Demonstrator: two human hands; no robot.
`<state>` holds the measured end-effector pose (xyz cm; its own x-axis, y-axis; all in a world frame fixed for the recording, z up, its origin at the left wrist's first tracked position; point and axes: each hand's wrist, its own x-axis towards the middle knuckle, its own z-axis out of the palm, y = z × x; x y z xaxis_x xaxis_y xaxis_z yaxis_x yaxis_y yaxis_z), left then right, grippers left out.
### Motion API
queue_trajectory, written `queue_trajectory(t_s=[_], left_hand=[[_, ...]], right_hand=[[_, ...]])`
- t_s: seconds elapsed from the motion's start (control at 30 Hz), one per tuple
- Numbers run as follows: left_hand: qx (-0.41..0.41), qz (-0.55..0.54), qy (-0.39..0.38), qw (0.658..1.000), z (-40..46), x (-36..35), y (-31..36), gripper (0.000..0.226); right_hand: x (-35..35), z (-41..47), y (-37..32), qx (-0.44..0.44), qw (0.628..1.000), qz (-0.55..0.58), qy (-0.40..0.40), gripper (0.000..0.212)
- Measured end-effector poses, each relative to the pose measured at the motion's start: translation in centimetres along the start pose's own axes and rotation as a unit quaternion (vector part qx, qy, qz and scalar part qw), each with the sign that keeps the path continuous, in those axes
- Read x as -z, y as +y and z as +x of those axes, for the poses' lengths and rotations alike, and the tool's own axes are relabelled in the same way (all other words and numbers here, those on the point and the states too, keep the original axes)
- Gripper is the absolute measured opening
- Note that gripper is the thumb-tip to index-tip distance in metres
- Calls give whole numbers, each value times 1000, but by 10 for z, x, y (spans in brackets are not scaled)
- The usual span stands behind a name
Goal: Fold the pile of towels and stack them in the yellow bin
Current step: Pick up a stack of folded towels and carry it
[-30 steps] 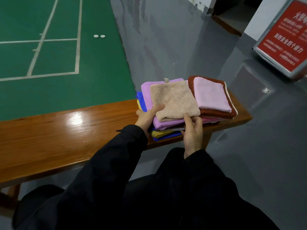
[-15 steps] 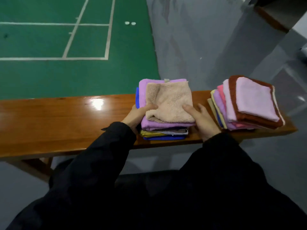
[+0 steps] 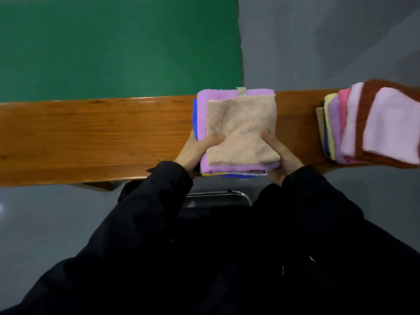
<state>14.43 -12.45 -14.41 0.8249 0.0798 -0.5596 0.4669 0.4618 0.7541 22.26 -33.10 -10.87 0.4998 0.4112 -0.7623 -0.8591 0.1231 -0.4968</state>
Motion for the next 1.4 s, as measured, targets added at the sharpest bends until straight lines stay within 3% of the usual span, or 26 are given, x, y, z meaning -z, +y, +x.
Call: queue_trajectory(t_s=[0.17, 0.33, 0.53, 0.63, 0.77, 0.93, 1.27, 1.4], left_hand=[[36, 17, 15, 999, -33, -28, 20, 61], [46, 61, 10, 997, -61, -57, 46, 66], [61, 116, -69, 989, -69, -103, 98, 62], [51, 152, -115, 980, -71, -134, 123, 65], [47, 198, -174, 963, -79, -198, 145, 62], [62, 247, -219, 942, -96, -295, 140, 63], [143, 290, -323, 889, -122, -509, 98, 59], [153, 328, -391, 847, -125, -574, 80, 62]], right_hand=[[0, -39, -11, -18, 1000, -10, 4, 38], [7, -79, -16, 1, 999, 38, 14, 50], [9, -141, -43, 63, 994, 84, 34, 58], [11, -169, -54, 96, 986, 124, 50, 45], [30, -223, -68, 155, 966, 194, 77, 38], [95, -285, -72, 192, 944, 248, 99, 55], [233, -407, -91, 260, 894, 341, 127, 43], [260, -449, -87, 325, 852, 380, 157, 81]])
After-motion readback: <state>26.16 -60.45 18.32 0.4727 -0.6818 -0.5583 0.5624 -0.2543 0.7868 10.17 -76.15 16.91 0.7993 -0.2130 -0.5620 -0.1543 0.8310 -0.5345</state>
